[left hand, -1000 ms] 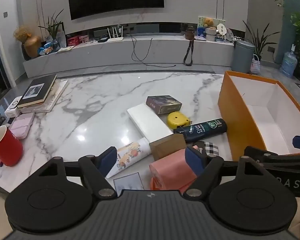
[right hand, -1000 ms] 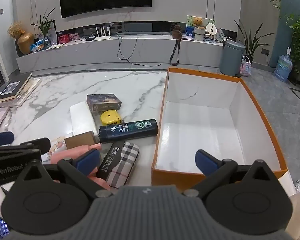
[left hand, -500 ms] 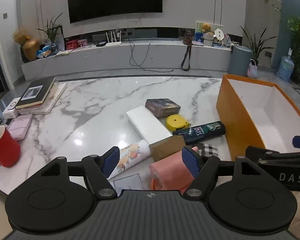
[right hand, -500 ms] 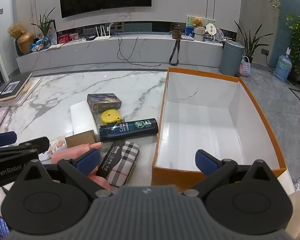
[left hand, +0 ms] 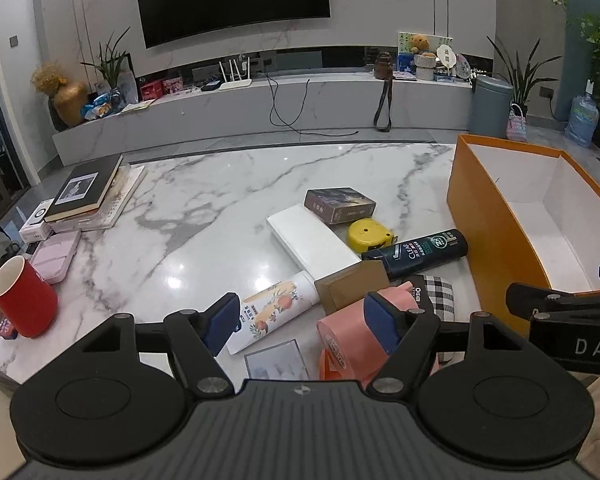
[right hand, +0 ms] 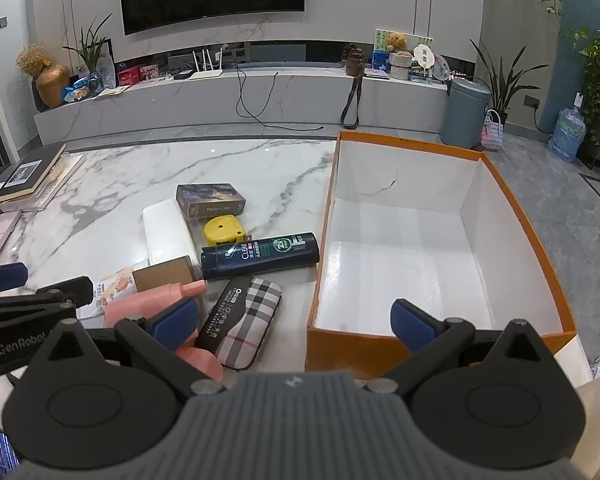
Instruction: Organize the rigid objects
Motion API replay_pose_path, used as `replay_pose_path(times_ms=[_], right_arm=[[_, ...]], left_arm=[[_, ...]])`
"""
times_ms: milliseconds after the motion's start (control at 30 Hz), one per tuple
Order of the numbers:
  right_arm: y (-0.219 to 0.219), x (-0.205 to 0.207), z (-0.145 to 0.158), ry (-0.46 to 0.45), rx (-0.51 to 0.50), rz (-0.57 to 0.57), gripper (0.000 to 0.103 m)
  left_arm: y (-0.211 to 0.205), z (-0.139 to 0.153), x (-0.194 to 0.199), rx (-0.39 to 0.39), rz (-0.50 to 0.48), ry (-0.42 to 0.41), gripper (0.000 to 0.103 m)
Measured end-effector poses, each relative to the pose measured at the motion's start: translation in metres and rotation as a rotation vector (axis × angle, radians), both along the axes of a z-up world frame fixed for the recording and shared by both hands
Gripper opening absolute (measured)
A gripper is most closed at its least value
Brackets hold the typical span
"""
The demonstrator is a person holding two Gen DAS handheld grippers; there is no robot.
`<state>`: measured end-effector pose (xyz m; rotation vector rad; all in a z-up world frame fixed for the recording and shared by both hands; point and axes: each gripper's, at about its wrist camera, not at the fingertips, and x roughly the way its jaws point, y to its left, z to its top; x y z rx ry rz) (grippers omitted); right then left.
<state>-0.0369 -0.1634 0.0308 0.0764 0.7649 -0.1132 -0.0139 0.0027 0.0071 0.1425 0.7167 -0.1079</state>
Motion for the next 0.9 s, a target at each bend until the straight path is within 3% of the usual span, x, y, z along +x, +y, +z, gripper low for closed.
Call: replay_pose_path(times_ms=[667, 900], right_arm=[[0.001, 0.004, -0.008, 0.008, 0.027, 0.014, 0.101], [0.013, 0.008, -0.010, -0.013, 0.025, 0.087, 0.101]], left_arm=[[0.003, -0.005, 0.003, -0.009, 0.001, 0.044, 0.084], [0.024, -0.002, 0.020, -0.038, -0.048, 0.101, 0.082]])
